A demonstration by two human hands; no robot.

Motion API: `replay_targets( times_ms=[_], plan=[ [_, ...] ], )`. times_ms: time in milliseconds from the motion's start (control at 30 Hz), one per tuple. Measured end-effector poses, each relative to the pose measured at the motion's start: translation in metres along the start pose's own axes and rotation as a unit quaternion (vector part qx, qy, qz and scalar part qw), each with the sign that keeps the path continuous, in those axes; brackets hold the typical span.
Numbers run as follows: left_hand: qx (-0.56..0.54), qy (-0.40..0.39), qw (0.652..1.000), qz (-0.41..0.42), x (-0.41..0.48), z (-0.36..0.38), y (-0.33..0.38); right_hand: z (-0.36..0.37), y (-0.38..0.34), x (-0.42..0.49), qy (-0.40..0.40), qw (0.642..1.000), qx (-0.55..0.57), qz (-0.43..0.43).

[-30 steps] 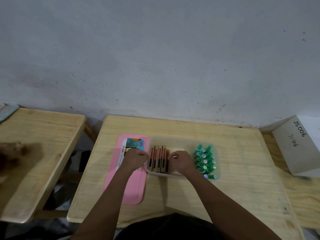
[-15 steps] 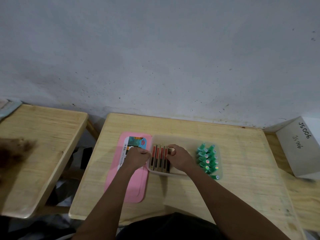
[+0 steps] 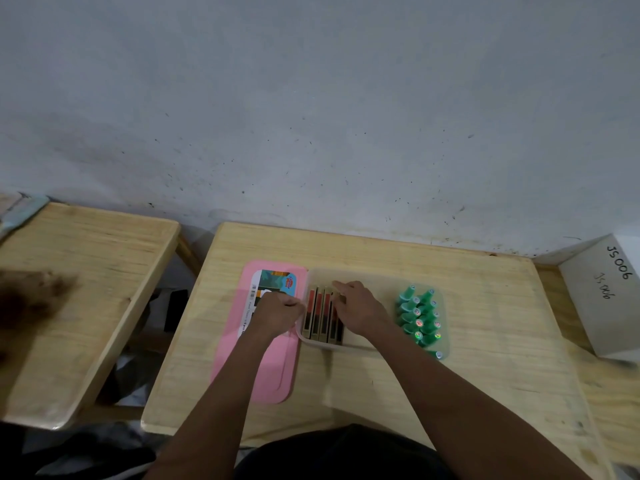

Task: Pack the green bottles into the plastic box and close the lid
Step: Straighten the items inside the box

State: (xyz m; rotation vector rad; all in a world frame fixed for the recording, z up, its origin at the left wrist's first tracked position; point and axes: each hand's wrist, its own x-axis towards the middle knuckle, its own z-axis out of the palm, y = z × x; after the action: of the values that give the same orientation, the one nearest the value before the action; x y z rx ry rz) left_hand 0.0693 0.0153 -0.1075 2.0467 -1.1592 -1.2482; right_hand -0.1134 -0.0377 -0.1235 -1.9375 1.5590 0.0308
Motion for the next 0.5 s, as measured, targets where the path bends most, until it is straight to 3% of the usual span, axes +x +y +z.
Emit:
replay_targets(
  times_ms=[167,400,500],
  plan=[
    [-0.009,0.004,1.000,0.000,-0.002,0.001,0.001,0.000,-0.009,0.005,-0.086,0.995,-0.002,-0.043],
    [0.025,0.003,0.999,0.030,-0.006,0.000,0.002,-0.024,-0.005,-0.024,0.001,0.998,0.042,-0.055],
    [0.030,0.049,0.997,0.058,-0.015,0.003,-0.006,-0.034,-0.002,-0.047,-0.001,0.996,0.048,-0.074]
  ],
)
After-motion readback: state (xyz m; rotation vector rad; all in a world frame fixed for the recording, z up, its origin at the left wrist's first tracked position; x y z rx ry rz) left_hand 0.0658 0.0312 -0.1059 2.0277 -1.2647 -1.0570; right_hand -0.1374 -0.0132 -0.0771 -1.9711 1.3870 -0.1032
